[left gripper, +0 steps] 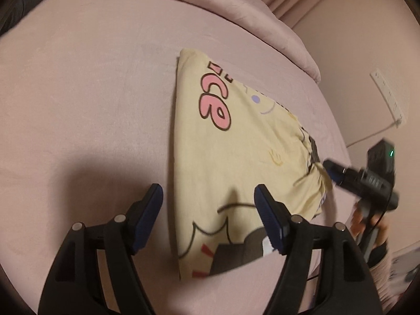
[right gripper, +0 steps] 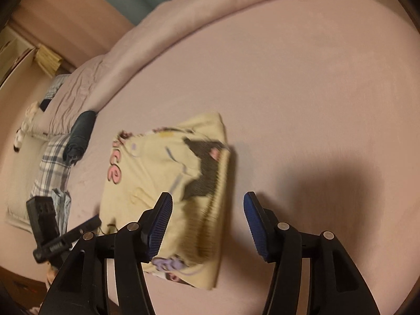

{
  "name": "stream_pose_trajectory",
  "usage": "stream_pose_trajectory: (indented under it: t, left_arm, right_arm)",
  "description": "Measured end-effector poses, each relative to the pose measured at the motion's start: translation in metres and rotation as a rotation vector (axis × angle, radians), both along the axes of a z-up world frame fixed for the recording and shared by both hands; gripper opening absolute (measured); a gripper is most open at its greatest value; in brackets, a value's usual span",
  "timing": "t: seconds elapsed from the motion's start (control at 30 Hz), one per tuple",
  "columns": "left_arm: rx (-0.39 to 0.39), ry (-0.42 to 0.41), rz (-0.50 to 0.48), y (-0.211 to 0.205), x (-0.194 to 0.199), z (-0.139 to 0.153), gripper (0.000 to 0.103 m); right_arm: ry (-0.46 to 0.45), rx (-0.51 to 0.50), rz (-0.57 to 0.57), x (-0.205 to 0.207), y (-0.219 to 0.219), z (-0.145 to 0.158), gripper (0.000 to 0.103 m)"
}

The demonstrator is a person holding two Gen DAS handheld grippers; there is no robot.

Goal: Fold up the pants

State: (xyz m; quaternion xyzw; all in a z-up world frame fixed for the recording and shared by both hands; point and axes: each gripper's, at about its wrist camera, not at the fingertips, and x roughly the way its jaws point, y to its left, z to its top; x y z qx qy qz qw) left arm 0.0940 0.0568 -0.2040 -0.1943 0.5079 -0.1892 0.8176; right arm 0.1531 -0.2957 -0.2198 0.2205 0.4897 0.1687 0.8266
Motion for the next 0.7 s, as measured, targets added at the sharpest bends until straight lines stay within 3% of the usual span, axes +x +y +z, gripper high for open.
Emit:
stream_pose_trajectory:
  t: [0.13,0.27,0.37,0.43,0.53,0.57,0.7]
  left_arm:
    - [-0.014,0.008,0.014,0.003,0.006,-0.001,0.072]
    - [0.036,-0.027,0.004,-0.003,0.006,0.006,0.072]
    - [0.091,-0.027,-0.035,-0.014,0.001,-0.003,0.069]
    - [0.153,-0.063,-0.058,-0.021,-0.004,-0.006,0.061]
    - [0.184,-0.083,-0.085,-0.024,-0.006,-0.007,0.061]
    - [0.184,-0.083,-0.087,-0.025,-0.006,-0.008,0.061]
    - [0.223,-0.092,-0.078,-0.025,-0.008,-0.001,0.059]
  right_arm:
    - [-0.002,-0.008,0.002,0.000,0.005,-0.005,0.057]
    - [-0.121,-0.096,-0.026,0.002,0.010,0.020,0.057]
    - [-0.192,-0.129,0.068,0.008,0.035,0.038,0.057]
    - [-0.179,-0.102,0.124,0.011,0.048,0.033,0.057]
    - [-0.094,-0.119,0.124,0.014,0.050,0.000,0.055]
    - [-0.110,-0.100,0.119,0.011,0.047,-0.006,0.053]
    - [-0.120,-0.052,0.099,0.003,0.034,0.001,0.052]
